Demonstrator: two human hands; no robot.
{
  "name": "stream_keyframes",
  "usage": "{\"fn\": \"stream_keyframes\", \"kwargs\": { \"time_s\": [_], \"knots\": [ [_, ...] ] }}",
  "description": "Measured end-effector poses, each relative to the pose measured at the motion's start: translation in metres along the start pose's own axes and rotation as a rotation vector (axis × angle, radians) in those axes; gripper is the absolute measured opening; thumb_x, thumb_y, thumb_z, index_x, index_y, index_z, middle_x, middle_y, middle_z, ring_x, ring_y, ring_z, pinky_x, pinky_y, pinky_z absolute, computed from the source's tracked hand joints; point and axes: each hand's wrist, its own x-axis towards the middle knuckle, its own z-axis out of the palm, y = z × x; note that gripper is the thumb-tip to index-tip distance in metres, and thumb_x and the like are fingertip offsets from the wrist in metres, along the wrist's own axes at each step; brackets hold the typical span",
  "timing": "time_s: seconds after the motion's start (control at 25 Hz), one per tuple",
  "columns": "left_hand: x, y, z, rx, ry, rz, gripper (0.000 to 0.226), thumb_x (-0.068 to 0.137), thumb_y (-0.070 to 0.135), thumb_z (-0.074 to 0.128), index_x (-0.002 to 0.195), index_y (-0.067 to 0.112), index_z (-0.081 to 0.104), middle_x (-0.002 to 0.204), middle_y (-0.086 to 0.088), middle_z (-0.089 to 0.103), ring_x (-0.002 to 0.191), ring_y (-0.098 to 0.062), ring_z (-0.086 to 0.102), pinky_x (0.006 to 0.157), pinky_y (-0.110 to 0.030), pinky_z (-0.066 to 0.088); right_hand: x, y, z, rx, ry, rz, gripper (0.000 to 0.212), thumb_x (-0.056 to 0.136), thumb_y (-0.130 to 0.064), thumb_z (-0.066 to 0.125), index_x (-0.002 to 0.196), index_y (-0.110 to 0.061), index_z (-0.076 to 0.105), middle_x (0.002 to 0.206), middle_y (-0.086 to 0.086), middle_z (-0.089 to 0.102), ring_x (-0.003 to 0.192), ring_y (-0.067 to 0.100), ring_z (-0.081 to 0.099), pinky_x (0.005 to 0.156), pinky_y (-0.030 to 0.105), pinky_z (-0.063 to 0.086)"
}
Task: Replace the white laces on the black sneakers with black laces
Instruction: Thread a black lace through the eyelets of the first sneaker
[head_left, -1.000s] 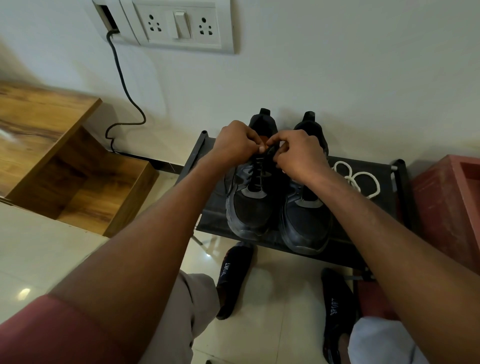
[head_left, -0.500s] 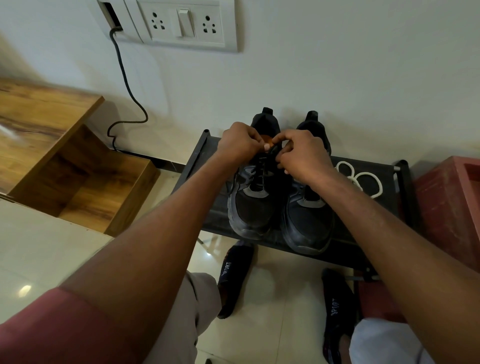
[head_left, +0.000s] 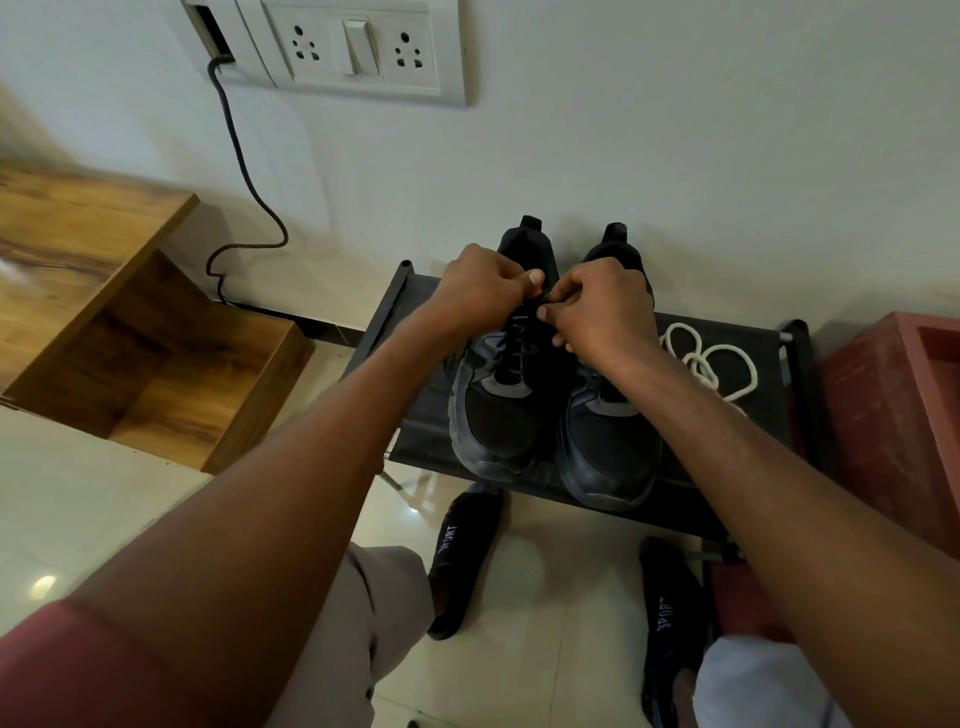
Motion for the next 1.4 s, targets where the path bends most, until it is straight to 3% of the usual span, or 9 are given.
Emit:
{"fn": "stream_keyframes", "kwargs": {
  "time_s": [0.16, 0.32, 0.48, 0.64, 0.8, 0.92, 1.08, 1.28, 1.4],
  "knots": [
    [-0.004, 0.004, -0.006, 0.254, 0.12, 0.087, 0.027, 0.101, 0.052, 0.057, 0.1, 0.037, 0.079, 0.124, 0.008, 0.051, 0.128, -0.019, 0.041, 0.103, -0.049, 0.026, -0.001, -0.008, -0.006, -0.047, -0.005, 0.007, 0.016, 0.096, -0.012, 0.07, 0.081, -0.017, 0.073, 0.075, 0.002, 0.074, 0.057, 0.016, 0.073, 0.062, 0.031, 0.062],
    [0.003, -0.004, -0.015, 0.205, -0.036, 0.237, 0.019, 0.082, 0.059, 0.066, 0.1, 0.058, 0.07, 0.125, 0.014, 0.053, 0.13, -0.022, 0.047, 0.111, -0.06, 0.034, -0.001, -0.021, -0.02, -0.113, 0.348, -0.18, 0.006, 0.098, -0.011, 0.059, 0.096, -0.01, 0.065, 0.092, 0.0, 0.067, 0.078, 0.016, 0.061, 0.069, 0.03, 0.053],
    [-0.004, 0.009, -0.007, 0.237, 0.018, 0.3, 0.012, 0.078, 0.06, 0.076, 0.072, 0.055, 0.067, 0.112, 0.018, 0.061, 0.116, -0.016, 0.058, 0.103, -0.056, 0.041, 0.004, -0.05, -0.06, 0.445, 0.691, -0.542, 0.01, 0.101, -0.003, 0.048, 0.098, -0.005, 0.056, 0.086, 0.008, 0.066, 0.079, 0.015, 0.065, 0.072, 0.028, 0.054],
    [-0.008, 0.035, -0.013, -0.102, 0.277, 0.378, 0.015, 0.084, 0.04, 0.08, 0.085, 0.026, 0.08, 0.096, 0.011, 0.067, 0.081, 0.0, 0.064, 0.089, -0.034, 0.053, 0.005, -0.03, -0.052, 0.221, 0.375, -0.185, 0.016, 0.102, -0.011, 0.054, 0.114, -0.013, 0.064, 0.098, -0.007, 0.07, 0.092, 0.006, 0.069, 0.084, 0.03, 0.058],
    [-0.024, 0.067, -0.016, -0.157, 0.317, 0.579, 0.016, 0.086, 0.031, 0.079, 0.089, 0.015, 0.081, 0.099, 0.003, 0.067, 0.088, -0.005, 0.063, 0.081, -0.023, 0.052, -0.006, -0.013, -0.033, 0.078, -0.123, -0.066, 0.006, 0.098, -0.024, 0.07, 0.095, -0.025, 0.075, 0.087, -0.011, 0.07, 0.085, 0.004, 0.067, 0.083, 0.028, 0.053],
    [-0.028, 0.068, -0.019, -0.077, 0.264, 0.631, 0.015, 0.091, 0.039, 0.073, 0.093, 0.025, 0.079, 0.101, 0.003, 0.068, 0.091, -0.006, 0.063, 0.081, -0.02, 0.049, -0.005, -0.021, -0.033, 0.202, 0.006, -0.112, 0.017, 0.097, -0.034, 0.073, 0.086, -0.022, 0.079, 0.078, -0.009, 0.073, 0.074, 0.003, 0.067, 0.073, 0.025, 0.052],
    [-0.013, 0.027, -0.027, 0.123, 0.092, 0.236, 0.021, 0.099, 0.036, 0.067, 0.113, 0.02, 0.069, 0.102, 0.005, 0.068, 0.08, 0.005, 0.063, 0.07, -0.012, 0.044, 0.002, -0.032, -0.053, 0.556, 0.318, -0.062, 0.01, 0.093, -0.028, 0.075, 0.092, -0.023, 0.083, 0.073, -0.019, 0.071, 0.071, -0.006, 0.063, 0.072, 0.021, 0.051],
    [-0.005, -0.02, -0.032, 0.207, -0.014, -0.035, 0.041, 0.086, 0.027, 0.084, 0.118, 0.018, 0.062, 0.115, -0.004, 0.064, 0.111, -0.025, 0.061, 0.093, -0.041, 0.052, 0.001, -0.007, -0.057, -0.189, 0.091, 0.288, 0.042, 0.089, -0.024, 0.074, 0.124, -0.007, 0.06, 0.113, 0.009, 0.065, 0.103, 0.033, 0.068, 0.066, 0.033, 0.048],
    [-0.006, -0.019, -0.035, 0.145, -0.063, -0.027, 0.037, 0.082, 0.022, 0.088, 0.109, 0.014, 0.065, 0.107, -0.006, 0.068, 0.099, -0.023, 0.065, 0.081, -0.035, 0.053, -0.011, -0.009, -0.046, -0.444, 0.151, 0.064, 0.06, 0.085, -0.011, 0.076, 0.136, -0.004, 0.044, 0.138, 0.017, 0.041, 0.115, 0.041, 0.055, 0.072, 0.041, 0.046]
  ]
}}
